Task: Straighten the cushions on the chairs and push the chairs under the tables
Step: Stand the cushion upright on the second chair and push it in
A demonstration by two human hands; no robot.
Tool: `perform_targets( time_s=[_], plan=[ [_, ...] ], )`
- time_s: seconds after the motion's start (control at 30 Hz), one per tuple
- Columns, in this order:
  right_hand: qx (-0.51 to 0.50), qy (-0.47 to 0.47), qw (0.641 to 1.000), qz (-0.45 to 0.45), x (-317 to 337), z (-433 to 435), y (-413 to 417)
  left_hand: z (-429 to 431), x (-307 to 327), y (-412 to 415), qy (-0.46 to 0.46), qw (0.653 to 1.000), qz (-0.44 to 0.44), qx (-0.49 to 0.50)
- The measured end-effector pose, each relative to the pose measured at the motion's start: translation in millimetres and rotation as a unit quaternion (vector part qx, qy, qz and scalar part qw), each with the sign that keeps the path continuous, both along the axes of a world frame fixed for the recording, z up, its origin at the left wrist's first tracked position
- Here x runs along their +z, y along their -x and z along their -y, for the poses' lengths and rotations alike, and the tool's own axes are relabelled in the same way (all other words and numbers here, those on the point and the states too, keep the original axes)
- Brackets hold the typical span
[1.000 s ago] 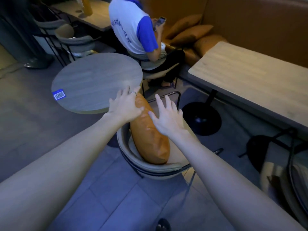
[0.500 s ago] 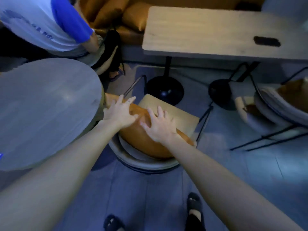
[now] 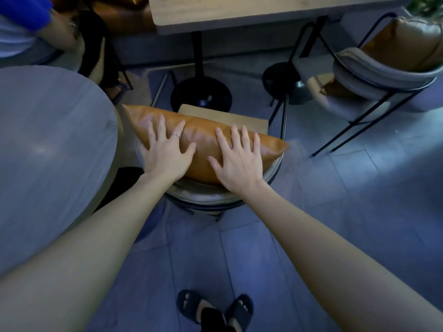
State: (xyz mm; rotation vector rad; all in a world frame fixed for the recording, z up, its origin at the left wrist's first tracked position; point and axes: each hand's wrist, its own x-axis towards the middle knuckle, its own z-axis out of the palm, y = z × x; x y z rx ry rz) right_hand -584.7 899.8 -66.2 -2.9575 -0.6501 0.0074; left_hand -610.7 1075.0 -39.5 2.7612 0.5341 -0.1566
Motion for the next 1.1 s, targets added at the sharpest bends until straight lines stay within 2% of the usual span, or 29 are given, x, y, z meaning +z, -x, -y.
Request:
perform_targets(
  time_s=[0.2, 0.37, 0.43, 0.5, 0.57, 0.63, 0.7, 0.73, 0.8, 0.87, 0.9, 1.1],
  plan=[
    [-0.029, -0.050, 0.997, 0.059, -6.4, 11.4, 44.6, -2.5, -2.3, 24.3, 0.023, 0.999, 0.023, 0.013],
    [-0.061, -0.086, 0.988, 0.113, -28.8, 21.8, 83.3, -7.9, -13.3, 44.2, 0.128, 0.982, 0.066, 0.122],
    [-0.118, -0.114, 0.983, 0.080, -39.9, 21.5, 94.6, -11.1, -19.5, 47.6, 0.168, 0.969, 0.080, 0.160],
    [-0.205, -0.166, 0.965, -0.013, -44.6, 19.2, 99.5, -14.1, -23.7, 46.4, 0.232, 0.945, 0.089, 0.212],
    [-0.304, -0.256, 0.909, -0.127, -42.6, 16.5, 98.1, -17.2, -28.2, 42.4, 0.303, 0.908, 0.089, 0.276],
    [-0.414, -0.378, 0.800, -0.214, -43.9, 13.6, 91.7, -21.6, -33.2, 37.4, 0.354, 0.871, 0.084, 0.331],
    [-0.493, -0.480, 0.677, -0.261, -47.6, 7.5, 83.4, -26.6, -40.3, 33.1, 0.378, 0.852, 0.080, 0.353],
    [-0.513, -0.512, 0.629, -0.279, -50.3, 4.3, 79.5, -28.2, -43.9, 31.7, 0.387, 0.848, 0.075, 0.354],
    [-0.524, -0.546, 0.569, -0.322, -57.1, -1.3, 71.9, -30.8, -50.6, 30.2, 0.401, 0.842, 0.063, 0.354],
    [-0.515, -0.570, 0.536, -0.351, -61.2, -4.8, 67.7, -32.5, -57.5, 30.0, 0.408, 0.840, 0.059, 0.353],
    [-0.511, -0.573, 0.535, -0.353, -63.7, -6.1, 66.5, -33.5, -60.4, 30.0, 0.410, 0.839, 0.061, 0.352],
    [-0.507, -0.570, 0.578, -0.291, -79.9, -11.1, 67.9, -49.4, -67.5, 27.1, 0.432, 0.828, 0.083, 0.347]
  ],
)
